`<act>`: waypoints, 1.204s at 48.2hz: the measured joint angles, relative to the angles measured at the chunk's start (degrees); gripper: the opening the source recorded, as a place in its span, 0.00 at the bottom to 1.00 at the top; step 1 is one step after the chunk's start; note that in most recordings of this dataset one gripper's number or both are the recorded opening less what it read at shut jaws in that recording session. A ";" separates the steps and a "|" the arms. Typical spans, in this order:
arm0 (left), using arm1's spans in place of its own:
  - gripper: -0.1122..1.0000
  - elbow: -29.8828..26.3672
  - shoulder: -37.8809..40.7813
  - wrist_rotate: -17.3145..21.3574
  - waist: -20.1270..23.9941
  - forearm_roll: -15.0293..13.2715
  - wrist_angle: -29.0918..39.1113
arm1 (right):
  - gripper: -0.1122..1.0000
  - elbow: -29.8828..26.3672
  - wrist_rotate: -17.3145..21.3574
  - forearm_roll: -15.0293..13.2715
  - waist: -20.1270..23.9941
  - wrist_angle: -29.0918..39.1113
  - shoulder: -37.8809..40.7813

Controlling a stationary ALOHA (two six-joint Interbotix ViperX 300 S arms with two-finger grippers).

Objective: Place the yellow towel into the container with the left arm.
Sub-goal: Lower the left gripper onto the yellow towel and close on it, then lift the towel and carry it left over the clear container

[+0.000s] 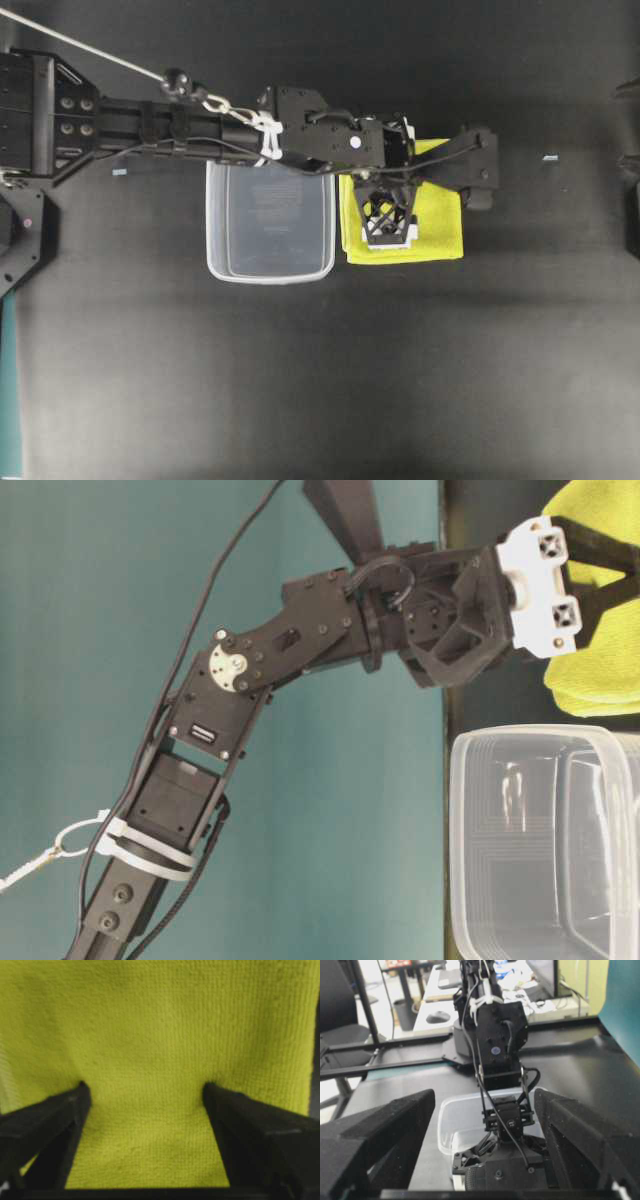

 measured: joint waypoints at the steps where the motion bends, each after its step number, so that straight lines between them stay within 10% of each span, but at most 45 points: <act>1: 0.89 -0.09 0.09 -0.09 0.00 0.00 0.00 | 0.80 0.09 -0.09 0.00 0.00 0.09 0.00; 7: 0.80 -0.35 0.26 0.26 -0.26 0.00 -0.09 | 0.79 0.09 -0.09 0.00 0.00 0.09 -0.09; 21: 0.16 -1.41 -0.35 1.14 -1.85 0.00 0.44 | 0.79 0.09 -0.09 -0.09 0.00 0.00 -0.53; 41: 0.16 -3.78 -17.67 1.14 -1.41 0.00 13.36 | 0.79 0.09 -0.09 0.00 -0.09 0.00 -1.23; 58: 0.16 14.24 -34.54 0.26 -0.62 0.00 21.71 | 0.79 0.00 -0.09 0.00 0.00 -0.44 -1.23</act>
